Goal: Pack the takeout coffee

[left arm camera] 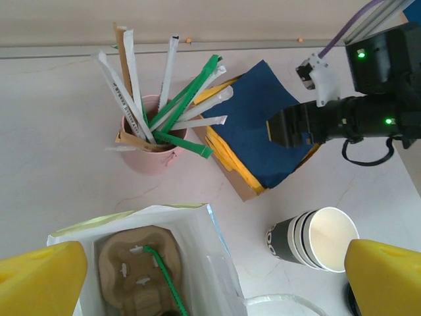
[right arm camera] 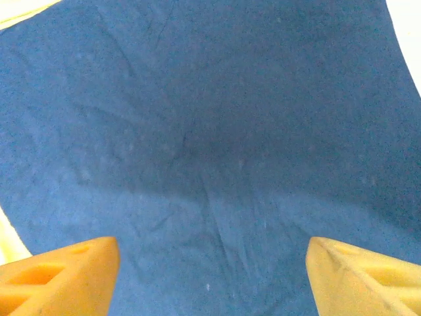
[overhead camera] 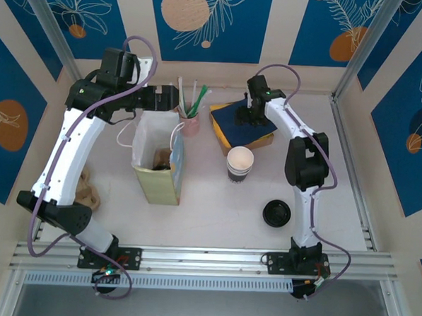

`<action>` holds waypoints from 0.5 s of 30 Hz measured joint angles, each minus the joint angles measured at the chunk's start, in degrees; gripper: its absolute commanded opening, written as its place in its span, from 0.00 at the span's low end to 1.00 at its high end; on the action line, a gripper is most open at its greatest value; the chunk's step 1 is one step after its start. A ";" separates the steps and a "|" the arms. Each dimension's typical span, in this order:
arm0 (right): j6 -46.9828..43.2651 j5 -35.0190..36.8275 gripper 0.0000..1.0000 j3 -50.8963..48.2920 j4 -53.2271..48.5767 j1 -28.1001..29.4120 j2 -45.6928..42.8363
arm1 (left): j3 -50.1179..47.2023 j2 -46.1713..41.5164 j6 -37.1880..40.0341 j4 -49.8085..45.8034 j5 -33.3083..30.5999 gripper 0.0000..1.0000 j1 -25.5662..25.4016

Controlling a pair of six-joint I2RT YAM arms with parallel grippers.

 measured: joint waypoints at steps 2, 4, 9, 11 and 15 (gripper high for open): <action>-0.50 0.63 0.76 1.62 -0.11 0.26 1.73 | 0.00 0.13 0.00 -0.02 -0.13 1.00 0.00; -1.05 1.05 0.76 3.61 -0.33 0.35 3.43 | 0.00 0.20 0.02 -0.11 -0.24 1.00 0.00; -1.97 1.97 0.78 8.79 -0.74 0.74 7.87 | 0.00 0.20 0.02 -0.94 -0.81 1.00 0.00; -2.25 2.14 0.78 9.79 -0.85 0.90 9.18 | 0.00 0.20 0.17 -1.22 -1.09 1.00 0.00; -2.62 3.04 0.78 10.40 -1.25 1.25 11.17 | 0.00 0.20 0.59 -1.29 -1.42 1.00 0.00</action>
